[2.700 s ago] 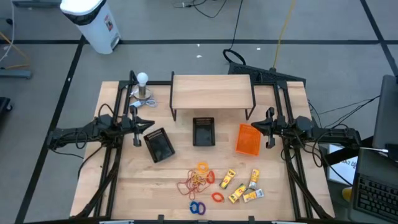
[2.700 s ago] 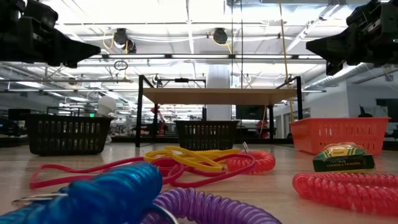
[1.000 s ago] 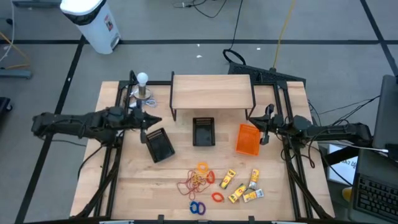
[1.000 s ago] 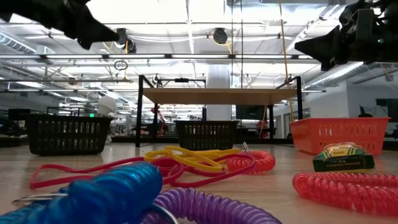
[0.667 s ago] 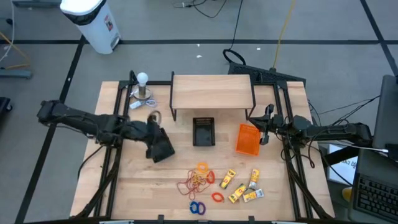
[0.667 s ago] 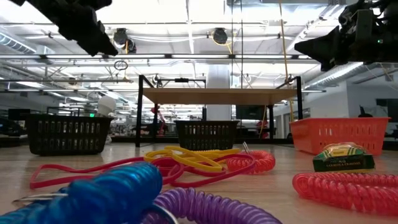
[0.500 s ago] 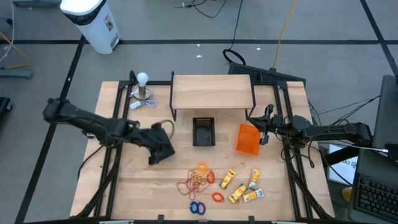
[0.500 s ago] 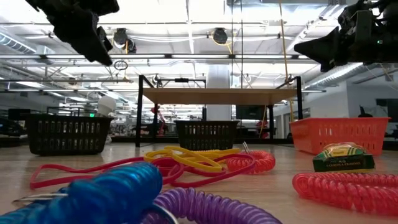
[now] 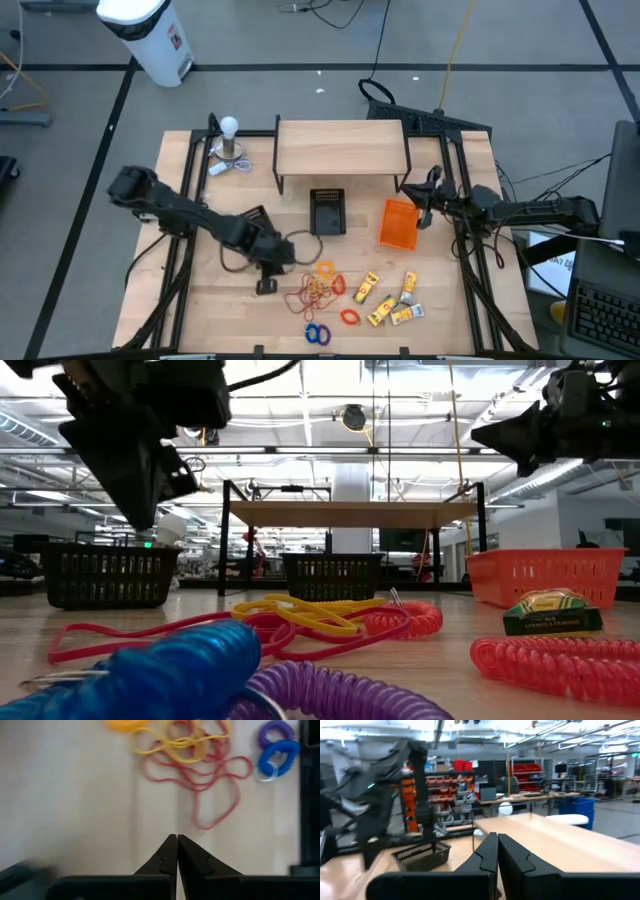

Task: Pick & Place Office Desk Supplies
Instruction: Put the red rubber band into the left black basket

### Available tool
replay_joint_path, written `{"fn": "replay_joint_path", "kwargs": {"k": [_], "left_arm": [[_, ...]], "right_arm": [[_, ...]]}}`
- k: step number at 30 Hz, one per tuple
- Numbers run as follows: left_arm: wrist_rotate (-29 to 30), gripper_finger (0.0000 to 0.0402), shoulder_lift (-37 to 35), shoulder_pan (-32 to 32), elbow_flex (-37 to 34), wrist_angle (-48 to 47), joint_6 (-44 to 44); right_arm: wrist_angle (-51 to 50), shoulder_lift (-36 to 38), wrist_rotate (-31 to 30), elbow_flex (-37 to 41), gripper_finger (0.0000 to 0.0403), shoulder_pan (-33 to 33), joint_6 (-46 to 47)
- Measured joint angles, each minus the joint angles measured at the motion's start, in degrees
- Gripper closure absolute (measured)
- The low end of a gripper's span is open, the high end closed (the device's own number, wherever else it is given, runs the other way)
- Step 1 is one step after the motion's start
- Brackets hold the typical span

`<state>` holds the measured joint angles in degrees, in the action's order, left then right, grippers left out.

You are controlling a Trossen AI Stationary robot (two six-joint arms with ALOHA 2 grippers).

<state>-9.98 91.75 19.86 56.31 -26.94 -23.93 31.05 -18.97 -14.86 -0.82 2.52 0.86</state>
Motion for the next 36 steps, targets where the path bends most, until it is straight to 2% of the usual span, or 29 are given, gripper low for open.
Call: {"fn": "replay_joint_path", "kwargs": {"k": [3,10,13,21,25,30,33,36], "left_arm": [[-2.2,0.0388,4.7,1.1,3.9,-0.5,-1.9],[-1.5,0.0362,12.4,1.5,9.4,-2.5,-4.9],[-1.3,0.0326,14.6,2.4,11.3,-3.0,-5.3],[4.4,0.0189,18.9,5.8,18.3,-10.2,-6.6],[5.6,0.0151,20.3,6.0,19.2,-11.4,-8.3],[5.5,0.0149,23.0,6.0,19.4,-9.3,-9.5],[5.8,0.0163,24.1,6.0,19.4,-9.4,-9.6],[9.1,0.0185,24.1,6.2,19.4,-9.8,-9.4]], "right_arm": [[1.6,0.0,-0.2,0.0,0.0403,0.0,-0.6],[0.8,-1.0,-0.1,0.0,0.0403,0.0,-1.5],[0.3,-1.7,-0.1,0.0,0.0403,0.0,-1.1],[1.3,-2.3,-0.1,0.0,0.0403,0.0,-0.5],[3.1,-2.3,-0.1,0.0,0.0403,0.0,-2.0],[4.1,-2.3,-0.1,0.0,0.0403,0.0,-2.2],[4.5,-2.3,-0.1,0.0,0.0403,0.0,-2.2],[5.2,-2.3,-0.1,0.0,0.0403,0.0,-2.3]]}}
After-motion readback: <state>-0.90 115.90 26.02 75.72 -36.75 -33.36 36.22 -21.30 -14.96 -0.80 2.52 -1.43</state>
